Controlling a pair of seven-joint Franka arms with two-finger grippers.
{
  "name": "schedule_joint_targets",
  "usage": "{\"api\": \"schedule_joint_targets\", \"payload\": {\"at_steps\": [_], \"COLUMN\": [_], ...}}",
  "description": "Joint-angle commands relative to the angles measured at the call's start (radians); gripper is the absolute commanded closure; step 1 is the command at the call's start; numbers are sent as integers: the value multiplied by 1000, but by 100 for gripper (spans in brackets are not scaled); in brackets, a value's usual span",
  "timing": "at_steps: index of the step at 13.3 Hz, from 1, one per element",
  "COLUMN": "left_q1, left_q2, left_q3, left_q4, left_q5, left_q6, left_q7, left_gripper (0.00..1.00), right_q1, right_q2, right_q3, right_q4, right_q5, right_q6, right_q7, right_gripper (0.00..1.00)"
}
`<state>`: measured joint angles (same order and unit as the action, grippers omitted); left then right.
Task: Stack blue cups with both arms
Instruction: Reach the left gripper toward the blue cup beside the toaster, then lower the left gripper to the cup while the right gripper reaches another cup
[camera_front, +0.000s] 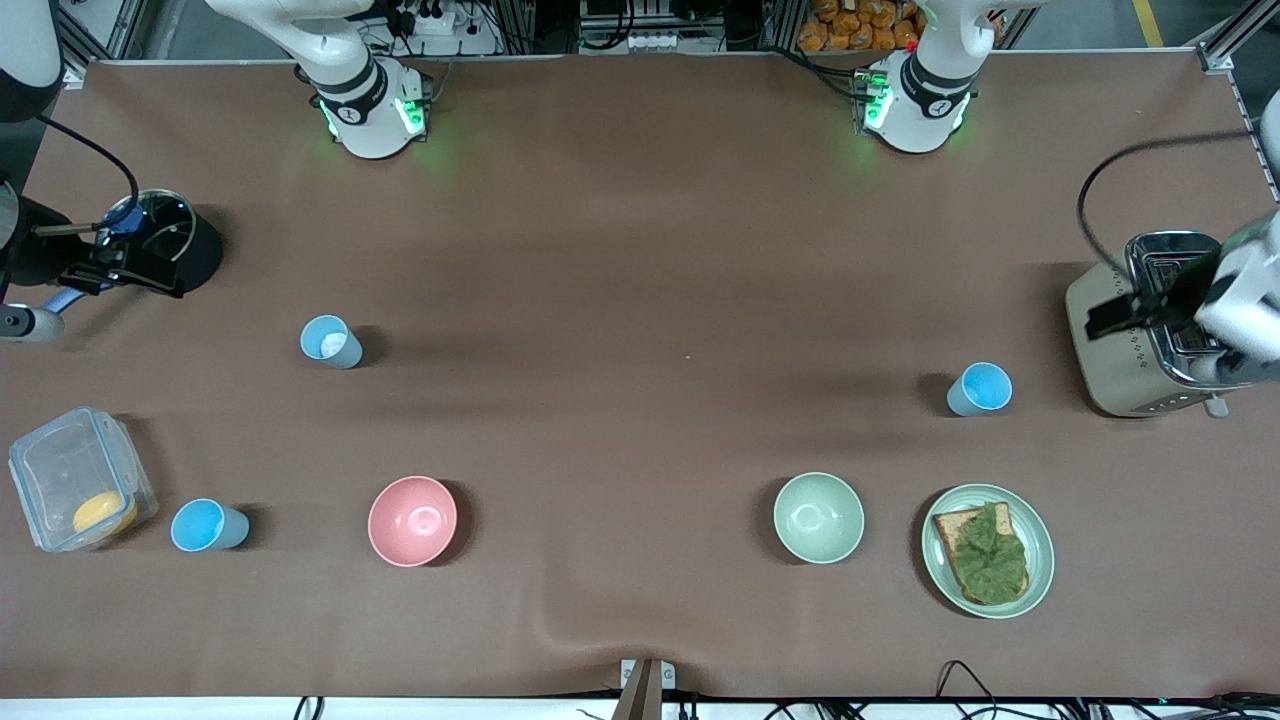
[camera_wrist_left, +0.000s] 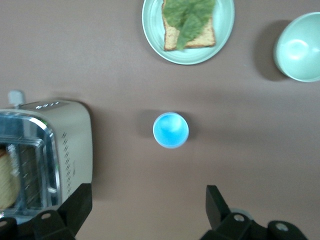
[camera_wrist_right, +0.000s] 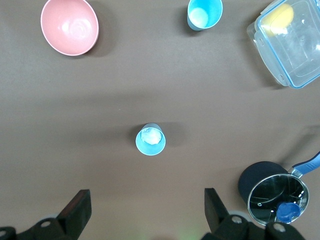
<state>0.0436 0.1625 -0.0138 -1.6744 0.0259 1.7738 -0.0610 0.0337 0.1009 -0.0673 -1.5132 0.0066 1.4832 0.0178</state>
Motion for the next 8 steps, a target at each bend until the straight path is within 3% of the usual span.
{"api": "schedule_joint_targets", "payload": {"at_steps": [1,5,8], "left_q1": [2,5,38], "left_q2": [-26,-24,35], "left_q3": [-5,-8,-9], "left_q4": [-218,-421,-511], "left_q5": [32,71,83], "left_q6": [223,422,617], "left_q7": [3,1,3], "left_gripper": [0,0,0], "right_q1": [-14,-20,-24], "right_q2": [10,17,40], "right_q3": [12,11,9], "right_q4": [21,21,11], "right_q5": [3,4,4], "right_q6": [-14,-14,-15], "right_q7": [18,4,-18], "right_gripper": [0,0,0]}}
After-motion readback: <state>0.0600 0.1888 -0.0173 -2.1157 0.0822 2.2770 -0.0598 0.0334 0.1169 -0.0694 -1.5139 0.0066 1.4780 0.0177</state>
